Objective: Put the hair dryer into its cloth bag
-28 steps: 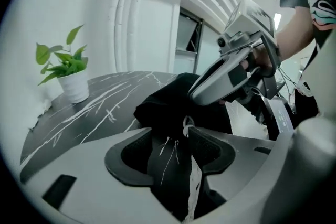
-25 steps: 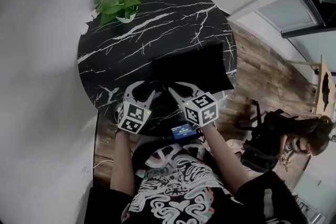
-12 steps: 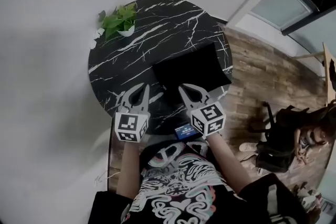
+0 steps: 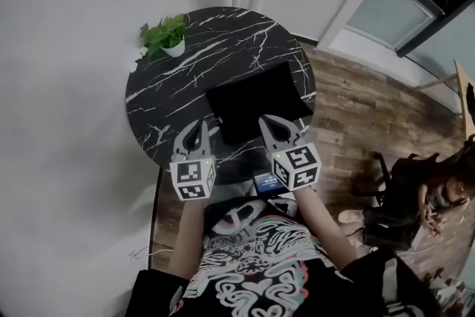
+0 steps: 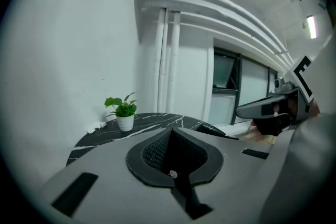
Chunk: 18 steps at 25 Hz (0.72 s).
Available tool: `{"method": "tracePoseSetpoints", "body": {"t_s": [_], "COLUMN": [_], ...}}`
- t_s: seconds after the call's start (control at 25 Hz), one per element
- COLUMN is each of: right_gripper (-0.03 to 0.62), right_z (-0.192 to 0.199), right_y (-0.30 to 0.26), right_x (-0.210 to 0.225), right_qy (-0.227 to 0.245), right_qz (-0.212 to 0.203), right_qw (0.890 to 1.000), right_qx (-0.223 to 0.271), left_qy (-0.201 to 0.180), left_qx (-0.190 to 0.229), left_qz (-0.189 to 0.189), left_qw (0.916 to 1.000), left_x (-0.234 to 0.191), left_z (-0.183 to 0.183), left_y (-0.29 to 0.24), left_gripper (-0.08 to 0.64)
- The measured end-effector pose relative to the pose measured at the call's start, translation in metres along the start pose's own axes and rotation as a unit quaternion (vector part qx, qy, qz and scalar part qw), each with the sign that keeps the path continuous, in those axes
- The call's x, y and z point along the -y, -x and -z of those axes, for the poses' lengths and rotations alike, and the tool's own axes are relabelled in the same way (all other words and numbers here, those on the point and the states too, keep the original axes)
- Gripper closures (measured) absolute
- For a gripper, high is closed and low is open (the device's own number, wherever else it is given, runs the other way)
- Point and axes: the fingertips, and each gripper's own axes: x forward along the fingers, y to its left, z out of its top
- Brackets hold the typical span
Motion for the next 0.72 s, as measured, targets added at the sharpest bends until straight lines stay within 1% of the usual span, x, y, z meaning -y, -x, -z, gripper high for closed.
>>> {"method": "tracePoseSetpoints", "body": {"t_s": [0.12, 0.24, 0.4, 0.72], "right_gripper": [0.574, 0.574, 0.574, 0.574], "right_z": [-0.004, -0.007, -0.011, -0.014], "right_y": [0.010, 0.020, 0.028, 0.030], "right_x": [0.001, 0.008, 0.014, 0.016], "right_qy": [0.016, 0.019, 0.017, 0.021], "right_qz": [-0.006, -0.002, 0.001, -0.010], "right_qw": [1.000, 1.000, 0.999, 0.999], "right_qx": [0.012, 0.020, 0.028, 0.034], "left_qy": [-0.011, -0.016, -0.013, -0.008], "left_qx": [0.006, 0.010, 0.019, 0.025], "left_qz": [-0.003, -0.008, -0.014, -0.023], "left_qw": [0.9999, 0.9998, 0.9996, 0.9994], "left_x": [0.012, 0.016, 0.020, 0.024], "left_z": [0.000, -0.004, -0.011, -0.015], "left_y": [0.006, 0.012, 0.019, 0.025], "left_gripper": [0.546, 0.546, 0.546, 0.546]}}
